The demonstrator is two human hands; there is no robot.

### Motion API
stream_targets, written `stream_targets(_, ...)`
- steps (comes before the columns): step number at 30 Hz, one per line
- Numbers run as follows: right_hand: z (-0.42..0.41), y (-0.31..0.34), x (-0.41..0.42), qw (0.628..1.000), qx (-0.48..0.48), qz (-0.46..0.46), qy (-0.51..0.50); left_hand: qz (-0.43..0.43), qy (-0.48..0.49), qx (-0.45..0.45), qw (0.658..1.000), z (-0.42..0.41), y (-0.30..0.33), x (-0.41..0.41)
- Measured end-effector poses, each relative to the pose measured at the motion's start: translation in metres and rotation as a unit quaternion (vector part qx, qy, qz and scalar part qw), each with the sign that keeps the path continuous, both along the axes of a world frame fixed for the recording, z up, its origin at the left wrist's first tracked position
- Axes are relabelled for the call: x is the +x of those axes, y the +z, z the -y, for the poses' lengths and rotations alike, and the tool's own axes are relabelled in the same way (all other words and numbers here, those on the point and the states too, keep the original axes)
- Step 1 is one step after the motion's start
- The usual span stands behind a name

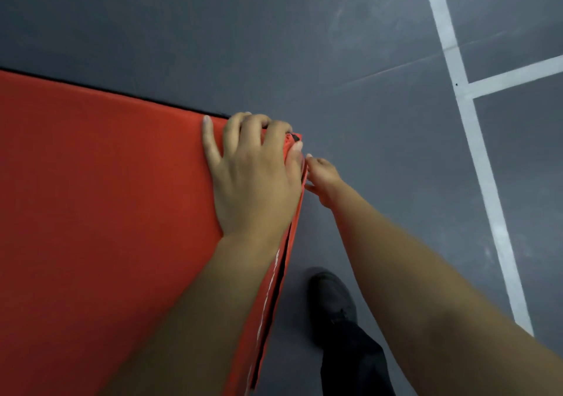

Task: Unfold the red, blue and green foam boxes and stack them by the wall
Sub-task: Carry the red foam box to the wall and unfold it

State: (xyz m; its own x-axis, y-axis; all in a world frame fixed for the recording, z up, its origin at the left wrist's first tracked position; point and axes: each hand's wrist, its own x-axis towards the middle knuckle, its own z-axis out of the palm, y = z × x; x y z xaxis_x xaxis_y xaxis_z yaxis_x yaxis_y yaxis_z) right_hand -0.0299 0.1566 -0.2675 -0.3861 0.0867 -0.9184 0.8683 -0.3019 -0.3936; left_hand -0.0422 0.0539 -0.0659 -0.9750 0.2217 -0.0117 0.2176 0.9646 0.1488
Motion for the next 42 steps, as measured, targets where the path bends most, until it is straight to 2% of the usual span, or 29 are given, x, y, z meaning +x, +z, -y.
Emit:
stream_targets(7,0.007,-0.064,-0.011,0.999,0.008,0.029,0.012,0.002,0.009,0.022,1.0,-0.001,-0.006,0.0)
stream_targets(8,0.008,-0.088,-0.013,0.999,0.002,0.033,0.014,0.001,0.007,0.025,1.0,-0.001,-0.006,0.0)
stream_targets(11,0.005,-0.234,-0.012,0.998,0.023,0.053,0.039,-0.001,0.002,0.045,0.999,0.0,-0.009,-0.001)
stream_targets(12,0.007,-0.269,-0.014,0.998,0.001,0.058,0.04,-0.004,0.0,0.055,0.998,0.002,-0.009,-0.002)
stream_targets(13,0.01,-0.279,-0.017,0.998,-0.013,0.049,0.036,-0.007,-0.001,0.067,0.998,0.003,-0.009,-0.003)
stream_targets(15,0.015,-0.241,-0.025,0.999,-0.04,0.013,0.025,-0.014,-0.003,0.088,0.996,0.004,-0.006,-0.005)
stream_targets(17,0.016,-0.145,-0.035,0.999,-0.043,-0.008,-0.005,-0.016,-0.003,0.1,0.995,0.005,-0.004,-0.006)
stream_targets(20,0.02,-0.092,-0.039,0.997,-0.073,-0.019,-0.01,-0.012,-0.016,0.117,0.993,0.006,-0.001,-0.007)
stream_targets(24,0.023,-0.079,-0.029,0.997,-0.074,-0.001,-0.037,-0.003,-0.047,0.139,0.989,0.016,0.01,-0.008)
stream_targets(28,0.023,-0.061,-0.014,0.996,-0.041,0.021,-0.072,-0.044,-0.063,0.153,0.985,0.033,0.032,-0.003)
stream_targets(33,0.041,-0.028,0.012,0.99,-0.093,0.046,-0.094,-0.089,-0.066,0.157,0.981,0.056,0.064,-0.003)
stream_targets(42,0.062,0.075,0.045,0.99,-0.057,0.082,-0.103,-0.009,-0.054,0.18,0.982,0.112,0.144,-0.023)
